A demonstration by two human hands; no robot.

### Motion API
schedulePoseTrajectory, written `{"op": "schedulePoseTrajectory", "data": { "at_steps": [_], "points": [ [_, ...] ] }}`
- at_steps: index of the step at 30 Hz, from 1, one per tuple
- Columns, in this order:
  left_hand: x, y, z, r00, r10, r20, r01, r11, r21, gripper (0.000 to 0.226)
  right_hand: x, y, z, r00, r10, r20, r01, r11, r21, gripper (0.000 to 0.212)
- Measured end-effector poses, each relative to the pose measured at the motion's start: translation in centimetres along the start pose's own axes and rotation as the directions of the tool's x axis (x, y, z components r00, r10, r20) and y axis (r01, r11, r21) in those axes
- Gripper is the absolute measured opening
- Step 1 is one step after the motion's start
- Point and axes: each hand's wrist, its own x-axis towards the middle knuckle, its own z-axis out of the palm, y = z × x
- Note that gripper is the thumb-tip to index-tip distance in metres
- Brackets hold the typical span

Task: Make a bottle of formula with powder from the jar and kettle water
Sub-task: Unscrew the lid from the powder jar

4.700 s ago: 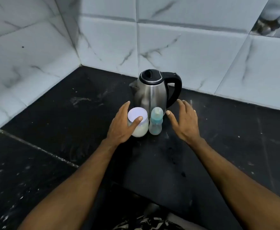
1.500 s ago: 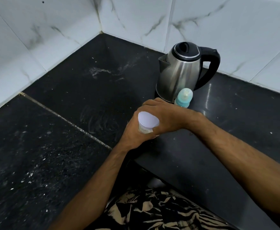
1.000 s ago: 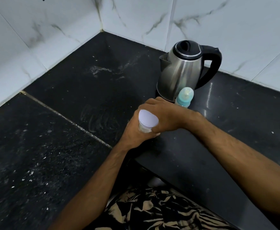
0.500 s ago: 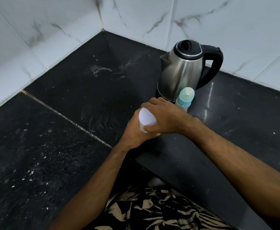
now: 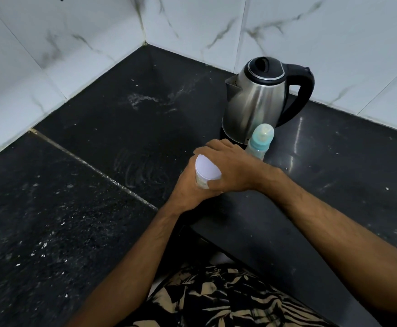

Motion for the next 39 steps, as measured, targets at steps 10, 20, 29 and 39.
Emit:
{"op": "schedulePoseTrajectory", "data": {
  "at_steps": [10, 20, 29, 39],
  "points": [
    [-3.7, 2.1, -4.3, 0.864, 0.439, 0.247, -0.308, 0.848, -0.431, 0.093, -0.2, -0.3, 0.5, 0.992, 0.084, -0.09, -0.093, 0.991, -0.099, 0.083],
    [-4.3, 1.9, -6.0, 0.828, 0.487, 0.277, -0.303, 0.805, -0.511, 0.1, -0.7, -0.3, 0.3, 0.985, 0.119, -0.129, -0.133, 0.985, -0.108, 0.089],
    [-4.1, 0.7, -3.9, 0.874, 0.385, 0.298, -0.249, 0.879, -0.407, 0.088, -0.7, -0.2, 0.1, 0.998, 0.049, -0.043, -0.045, 0.996, 0.073, 0.09],
    [-3.8, 1.8, -4.3, 0.854, 0.497, 0.155, -0.387, 0.805, -0.451, 0.09, -0.5, -0.1, 0.3, 1.0, 0.004, 0.028, -0.009, 0.986, 0.165, 0.094]
  ]
}}
